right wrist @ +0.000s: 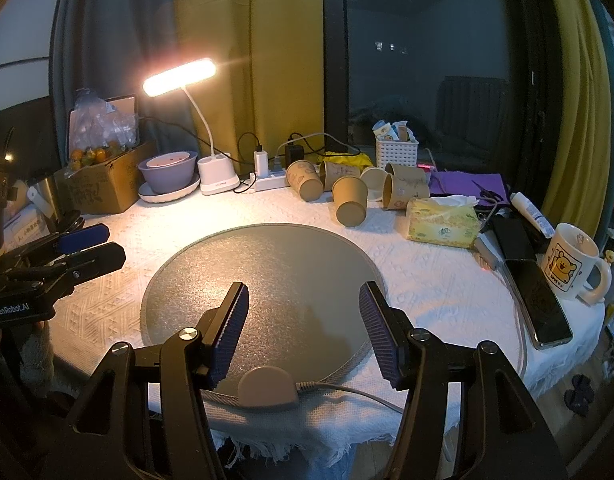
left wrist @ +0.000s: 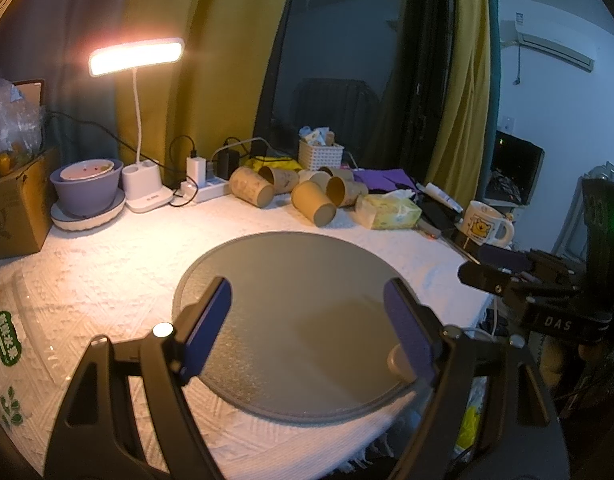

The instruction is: Flip cup upright

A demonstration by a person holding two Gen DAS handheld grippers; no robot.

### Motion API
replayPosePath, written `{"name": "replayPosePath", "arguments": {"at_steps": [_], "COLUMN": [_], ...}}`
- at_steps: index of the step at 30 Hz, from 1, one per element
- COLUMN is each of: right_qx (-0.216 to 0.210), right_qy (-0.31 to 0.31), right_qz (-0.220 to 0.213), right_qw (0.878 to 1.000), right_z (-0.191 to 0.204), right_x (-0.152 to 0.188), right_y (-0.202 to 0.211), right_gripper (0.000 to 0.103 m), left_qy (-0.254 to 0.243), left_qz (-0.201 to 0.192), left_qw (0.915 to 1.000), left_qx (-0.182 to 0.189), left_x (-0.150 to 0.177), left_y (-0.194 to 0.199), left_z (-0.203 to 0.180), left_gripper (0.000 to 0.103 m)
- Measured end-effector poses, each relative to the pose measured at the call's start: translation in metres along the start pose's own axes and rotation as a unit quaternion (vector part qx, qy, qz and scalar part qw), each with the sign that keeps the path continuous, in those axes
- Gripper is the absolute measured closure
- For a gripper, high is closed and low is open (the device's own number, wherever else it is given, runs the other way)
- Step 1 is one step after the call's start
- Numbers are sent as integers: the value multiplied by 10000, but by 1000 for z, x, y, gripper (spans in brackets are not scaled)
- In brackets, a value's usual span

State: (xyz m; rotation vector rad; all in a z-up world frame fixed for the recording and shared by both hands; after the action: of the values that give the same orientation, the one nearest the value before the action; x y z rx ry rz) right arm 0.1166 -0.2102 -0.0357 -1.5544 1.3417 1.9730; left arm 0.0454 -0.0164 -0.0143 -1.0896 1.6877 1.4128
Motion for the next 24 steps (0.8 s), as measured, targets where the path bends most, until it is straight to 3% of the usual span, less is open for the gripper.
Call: {"name": "replayPosePath", "arguments": {"at_steps": [15, 24], "right_qx": [20, 48], "right_qy": [69, 220], "right_qz": [7, 146], "right_qw": [10000, 9996], "right_z": [-4, -16], "right_x": [2, -4], "right_y": [-3, -30], "right_gripper": [42, 42], "left_qy": [-33, -28], "left_qz": [16, 88], "left_qw": [10000, 9999], "left_qx": [9, 74], "left_x": [-1, -16], "left_y": [-7, -39], "left_z": [-2, -3], "left_gripper": [23, 23]}}
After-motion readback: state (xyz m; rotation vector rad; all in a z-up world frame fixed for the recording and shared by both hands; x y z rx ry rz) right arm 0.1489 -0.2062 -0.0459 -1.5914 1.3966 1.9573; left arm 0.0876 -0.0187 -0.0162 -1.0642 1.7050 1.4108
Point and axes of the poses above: each gripper's, at about its wrist camera, not at the fingertips, and y roughly against the way its jaws point, z to its left, x to its underside, the point moved 4 cm from there along -y, roughly the way its jaws point, and after that the axes turned 2 degrees about x, right-handed, at the moved point
